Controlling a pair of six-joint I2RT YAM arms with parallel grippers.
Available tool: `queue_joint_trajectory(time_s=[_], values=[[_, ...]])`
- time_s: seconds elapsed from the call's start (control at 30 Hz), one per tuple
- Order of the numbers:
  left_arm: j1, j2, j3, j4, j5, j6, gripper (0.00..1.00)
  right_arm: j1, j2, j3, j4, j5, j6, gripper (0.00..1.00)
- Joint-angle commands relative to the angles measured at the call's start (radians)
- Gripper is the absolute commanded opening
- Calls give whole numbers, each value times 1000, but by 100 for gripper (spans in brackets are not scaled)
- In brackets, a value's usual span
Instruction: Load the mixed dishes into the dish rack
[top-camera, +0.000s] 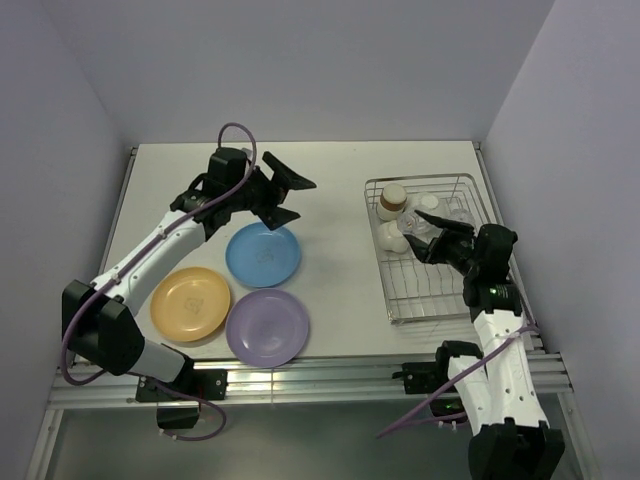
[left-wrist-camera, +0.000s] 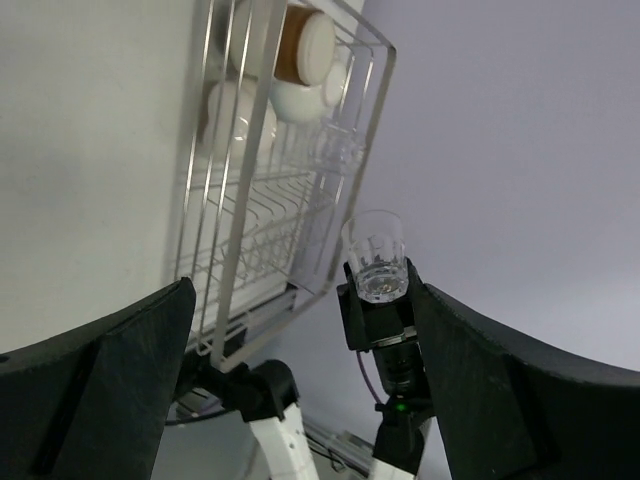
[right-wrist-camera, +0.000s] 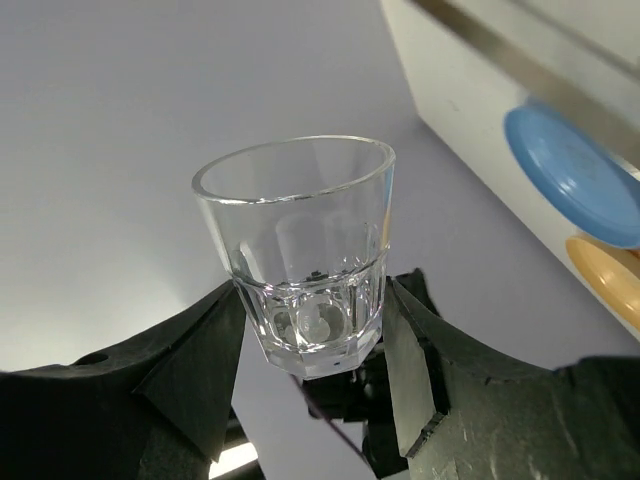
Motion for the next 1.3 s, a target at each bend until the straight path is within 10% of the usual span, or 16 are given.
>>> queue_joint_trajectory(time_s=[0.0, 0.27, 0.53, 0.8, 0.97, 1.27], values=[[0, -40, 96, -109, -123, 176, 96, -22, 9, -34, -40, -22, 64, 0], [-13, -16, 172, -144, -172, 339, 92, -48, 87, -8, -20, -25, 59, 0], [-91, 191, 391, -195, 82, 557, 90, -48, 130, 81, -75, -36, -53, 0], [-86, 202, 204, 478, 553, 390, 95, -48, 106, 132, -106, -168, -73, 0], [-88, 248, 55, 1166, 682, -91, 99, -48, 66, 133, -63, -242, 6, 0], [-117, 337, 74, 1322, 667, -228, 99, -29, 97, 224, 14, -335, 79, 0]])
